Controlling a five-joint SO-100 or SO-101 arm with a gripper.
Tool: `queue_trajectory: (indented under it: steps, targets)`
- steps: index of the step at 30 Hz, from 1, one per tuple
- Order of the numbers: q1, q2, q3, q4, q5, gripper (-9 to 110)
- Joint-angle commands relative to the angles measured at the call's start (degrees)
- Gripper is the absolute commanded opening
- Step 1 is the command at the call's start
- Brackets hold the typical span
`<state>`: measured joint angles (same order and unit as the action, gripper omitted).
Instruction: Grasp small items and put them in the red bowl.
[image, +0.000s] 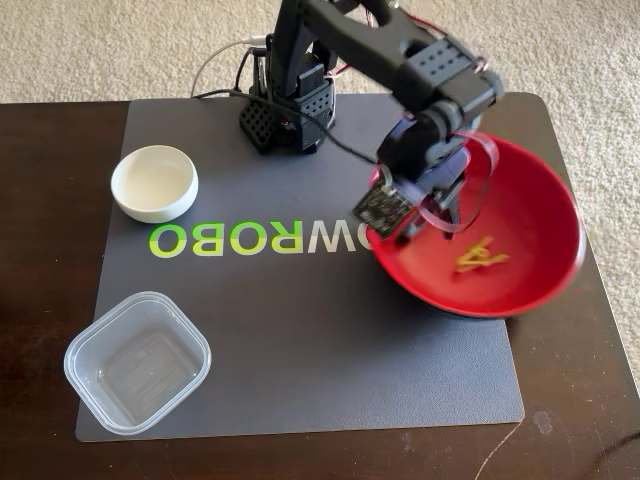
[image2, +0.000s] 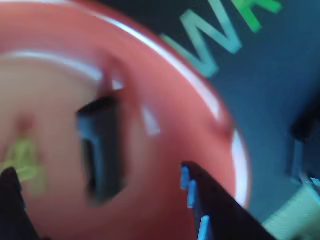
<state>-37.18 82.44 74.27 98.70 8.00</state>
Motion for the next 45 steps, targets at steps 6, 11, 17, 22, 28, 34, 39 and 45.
queue_trajectory:
  steps: [6,11,17,22,28,34,39,45]
  targets:
    - [-2.1,-8.1,-18.3,0.7,2.2,40]
    - [1.3,4.0,-15.4,0.4,2.6,40]
    - [34.8,0.0,-22.5,0.4,1.7,37]
    - [61.1,-11.5,-23.2,0.1,0.8,34]
    - [69.5,-16.7,-21.2,0.0,-1.5,31]
    - [65.0,-19.2,-25.8,-1.7,-3.4,30]
    - [62.0,-26.2,-33.9,-1.7,-3.7,29]
    - [61.7,-38.1,-35.9,-1.2,-3.7,20]
